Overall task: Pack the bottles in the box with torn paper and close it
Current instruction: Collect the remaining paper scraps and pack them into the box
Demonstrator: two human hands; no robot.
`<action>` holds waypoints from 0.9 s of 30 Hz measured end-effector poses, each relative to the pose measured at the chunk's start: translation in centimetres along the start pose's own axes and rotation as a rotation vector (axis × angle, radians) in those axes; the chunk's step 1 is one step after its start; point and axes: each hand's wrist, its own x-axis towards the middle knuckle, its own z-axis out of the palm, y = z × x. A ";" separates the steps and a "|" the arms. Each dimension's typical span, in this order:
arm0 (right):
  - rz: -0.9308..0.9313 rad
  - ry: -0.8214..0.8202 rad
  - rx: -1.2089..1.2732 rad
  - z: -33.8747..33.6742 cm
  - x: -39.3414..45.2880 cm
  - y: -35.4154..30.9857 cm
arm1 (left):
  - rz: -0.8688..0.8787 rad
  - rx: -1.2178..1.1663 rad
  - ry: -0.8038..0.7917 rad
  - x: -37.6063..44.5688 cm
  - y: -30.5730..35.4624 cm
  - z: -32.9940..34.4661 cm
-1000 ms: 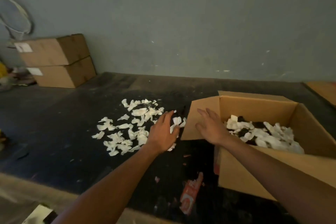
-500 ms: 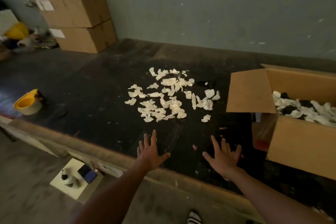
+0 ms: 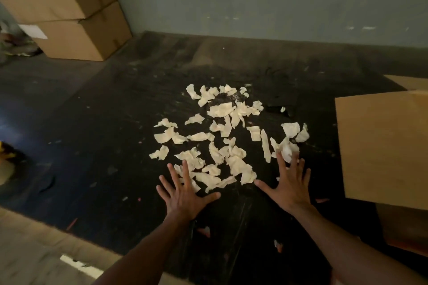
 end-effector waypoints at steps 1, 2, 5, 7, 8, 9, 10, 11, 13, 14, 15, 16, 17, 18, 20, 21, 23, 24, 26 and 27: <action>-0.040 -0.009 -0.009 0.1 1.1 -0.7 | 0.021 0.017 0.006 1.2 0.5 -0.2; -0.082 -0.021 -0.014 0.3 2.0 -1.5 | 0.047 0.048 0.004 2.2 1.0 -0.2; -0.226 -0.059 -0.004 1.1 3.5 -4.3 | 0.129 0.135 -0.020 4.7 2.8 -0.1; -0.332 -0.075 0.053 1.3 3.9 -6.2 | 0.212 0.159 -0.010 5.9 4.0 0.0; -0.380 -0.065 0.120 1.3 4.1 -7.1 | 0.265 0.154 -0.005 6.3 4.5 0.0; -0.407 -0.023 0.207 1.2 4.2 -7.6 | 0.318 0.138 0.009 6.6 4.8 -0.2; -0.400 0.051 0.297 0.9 4.4 -8.0 | 0.362 0.117 0.042 6.8 4.8 -0.5; -0.346 0.148 0.363 0.6 5.0 -8.0 | 0.391 0.091 0.092 7.1 4.7 -1.1; -0.136 0.343 0.393 -0.4 7.0 -7.7 | 0.402 0.044 0.205 7.8 3.9 -2.4; -0.010 0.421 0.372 -1.0 8.4 -7.1 | 0.388 0.025 0.253 8.5 3.4 -3.0; 0.120 0.472 0.346 -1.7 9.7 -6.4 | 0.361 0.001 0.301 9.1 2.8 -3.5; 0.245 0.491 0.325 -2.4 10.9 -5.5 | 0.320 -0.030 0.349 10.0 2.0 -4.0; 0.349 0.481 0.310 -3.0 11.8 -4.4 | 0.268 -0.061 0.394 10.8 1.2 -4.5; 0.425 0.449 0.305 -3.5 12.4 -3.3 | 0.207 -0.082 0.428 11.8 0.4 -5.0; 0.487 0.355 0.321 -4.0 13.2 -0.9 | 0.085 -0.100 0.430 13.8 -1.5 -6.0; 0.490 0.291 0.353 -4.1 13.5 0.1 | 0.030 -0.106 0.406 14.7 -2.4 -6.5; 0.448 0.192 0.415 -4.1 14.1 1.0 | -0.034 -0.128 0.336 16.2 -3.6 -7.0; 0.400 0.176 0.441 -4.2 14.1 0.7 | -0.026 -0.140 0.299 16.7 -3.8 -7.1; 0.268 0.157 0.492 -3.8 13.2 -0.5 | 0.066 -0.154 0.248 17.4 -3.5 -6.9; 0.191 0.130 0.490 -3.4 12.5 -1.4 | 0.127 -0.158 0.230 17.5 -3.0 -6.7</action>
